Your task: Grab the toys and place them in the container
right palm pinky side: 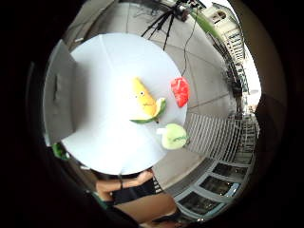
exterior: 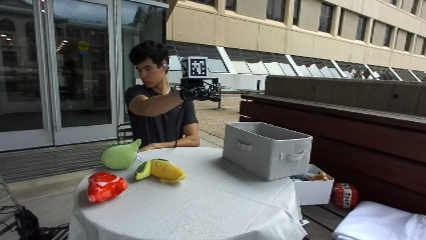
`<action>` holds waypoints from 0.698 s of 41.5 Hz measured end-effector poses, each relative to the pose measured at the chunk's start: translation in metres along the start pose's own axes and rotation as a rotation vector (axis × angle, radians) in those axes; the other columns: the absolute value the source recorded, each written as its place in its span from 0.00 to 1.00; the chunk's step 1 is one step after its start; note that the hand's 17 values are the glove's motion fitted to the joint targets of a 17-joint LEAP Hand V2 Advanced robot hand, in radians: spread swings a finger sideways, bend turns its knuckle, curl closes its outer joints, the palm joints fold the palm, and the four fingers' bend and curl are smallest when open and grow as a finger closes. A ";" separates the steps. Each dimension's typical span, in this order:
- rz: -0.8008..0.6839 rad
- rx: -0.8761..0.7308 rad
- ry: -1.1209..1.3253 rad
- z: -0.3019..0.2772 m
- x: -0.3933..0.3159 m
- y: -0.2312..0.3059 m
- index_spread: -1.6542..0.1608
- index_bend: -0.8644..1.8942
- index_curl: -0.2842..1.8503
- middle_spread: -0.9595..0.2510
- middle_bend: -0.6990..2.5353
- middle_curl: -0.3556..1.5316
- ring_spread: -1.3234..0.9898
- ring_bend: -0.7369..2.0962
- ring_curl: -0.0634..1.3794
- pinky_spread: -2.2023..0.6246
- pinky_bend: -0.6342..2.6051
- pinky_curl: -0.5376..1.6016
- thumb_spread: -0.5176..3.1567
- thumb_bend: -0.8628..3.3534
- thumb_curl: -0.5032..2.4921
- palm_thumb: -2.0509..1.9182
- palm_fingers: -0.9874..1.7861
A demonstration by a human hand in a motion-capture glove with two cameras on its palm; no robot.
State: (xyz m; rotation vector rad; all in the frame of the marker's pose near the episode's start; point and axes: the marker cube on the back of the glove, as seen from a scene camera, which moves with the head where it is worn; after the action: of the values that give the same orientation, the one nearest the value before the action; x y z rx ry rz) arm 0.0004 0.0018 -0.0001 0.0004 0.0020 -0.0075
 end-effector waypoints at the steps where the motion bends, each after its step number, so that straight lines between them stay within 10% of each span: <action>1: -0.003 -0.001 -0.001 0.000 0.000 0.000 0.86 0.38 0.15 0.76 0.28 0.21 0.53 0.31 0.05 0.76 0.32 0.29 0.26 0.20 0.17 0.50 0.40; 29: 0.036 -0.001 0.052 0.032 0.085 0.008 0.81 0.38 0.26 0.72 0.29 0.32 0.47 0.32 0.11 0.74 0.35 0.37 0.42 0.19 0.20 0.49 0.34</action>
State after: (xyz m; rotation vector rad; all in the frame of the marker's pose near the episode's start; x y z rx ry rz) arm 0.0851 0.0090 0.0313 -0.0006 0.0540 0.0284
